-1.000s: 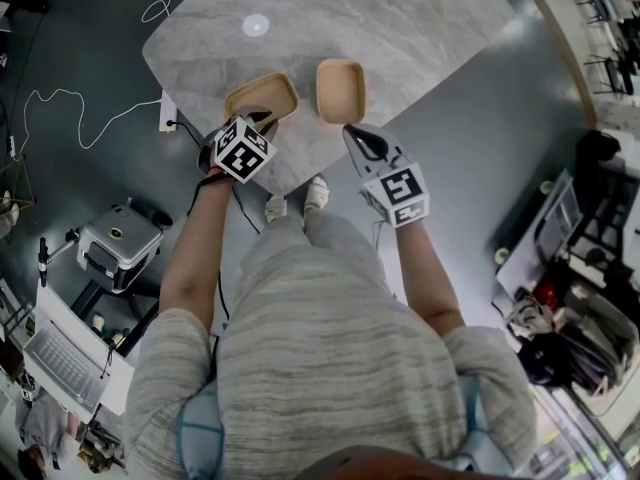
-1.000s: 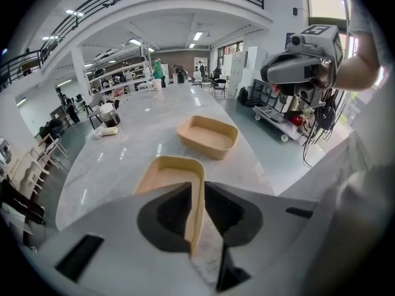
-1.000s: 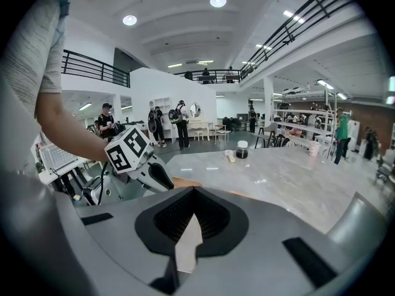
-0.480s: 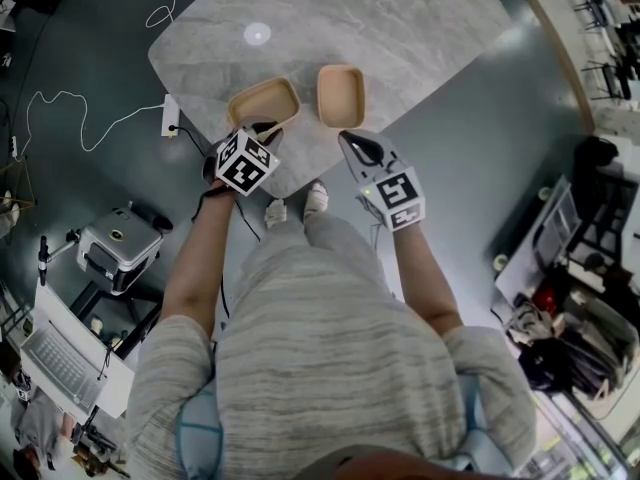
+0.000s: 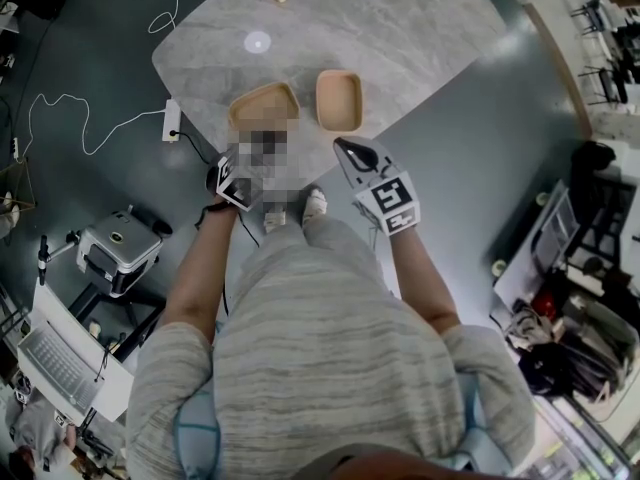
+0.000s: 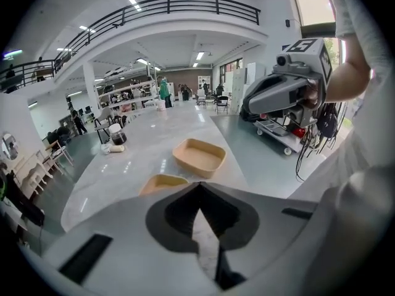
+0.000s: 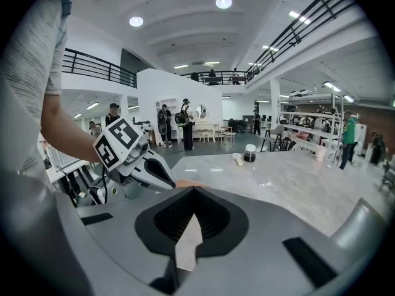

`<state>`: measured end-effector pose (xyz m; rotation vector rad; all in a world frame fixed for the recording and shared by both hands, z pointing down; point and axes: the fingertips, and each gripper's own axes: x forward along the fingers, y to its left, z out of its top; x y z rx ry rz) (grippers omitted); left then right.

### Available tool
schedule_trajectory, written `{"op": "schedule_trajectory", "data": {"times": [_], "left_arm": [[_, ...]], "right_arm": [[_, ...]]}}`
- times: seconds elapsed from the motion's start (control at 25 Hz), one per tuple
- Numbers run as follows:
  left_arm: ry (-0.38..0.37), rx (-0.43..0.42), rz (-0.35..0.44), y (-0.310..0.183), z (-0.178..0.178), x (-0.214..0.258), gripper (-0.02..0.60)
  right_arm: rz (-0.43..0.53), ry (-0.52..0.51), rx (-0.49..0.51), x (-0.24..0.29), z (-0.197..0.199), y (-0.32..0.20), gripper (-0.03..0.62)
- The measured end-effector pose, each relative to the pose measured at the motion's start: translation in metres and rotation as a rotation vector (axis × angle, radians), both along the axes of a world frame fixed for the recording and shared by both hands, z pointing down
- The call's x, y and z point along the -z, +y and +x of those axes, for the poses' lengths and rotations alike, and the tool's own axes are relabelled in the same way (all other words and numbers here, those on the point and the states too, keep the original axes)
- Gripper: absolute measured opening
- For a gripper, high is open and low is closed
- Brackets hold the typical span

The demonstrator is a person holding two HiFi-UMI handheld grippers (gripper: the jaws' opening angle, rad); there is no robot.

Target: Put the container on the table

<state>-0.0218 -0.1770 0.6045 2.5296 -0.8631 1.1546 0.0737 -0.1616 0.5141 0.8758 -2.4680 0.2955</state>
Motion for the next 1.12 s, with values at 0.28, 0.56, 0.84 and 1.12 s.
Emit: {"op": "schedule_trajectory", "data": {"times": [0.28,0.56,0.84,1.12], "left_arm": [[0.030,0.029,0.034,0.009,0.002,0.018,0.005],[0.062,0.036,0.044,0.019,0.006,0.034,0.003],[0.114,0.034,0.075,0.026,0.017,0.059,0.003],[0.174,0.037,0.099,0.032,0.023,0.079,0.003]], "right_arm": [[-0.006,-0.012,0.027,0.003,-0.006,0.013,0.002],[-0.004,-0.015,0.056,0.008,-0.013,0.021,0.002],[0.010,-0.013,0.078,0.014,-0.012,0.026,0.002],[0.031,0.000,0.091,0.023,-0.007,0.026,0.002]]}}
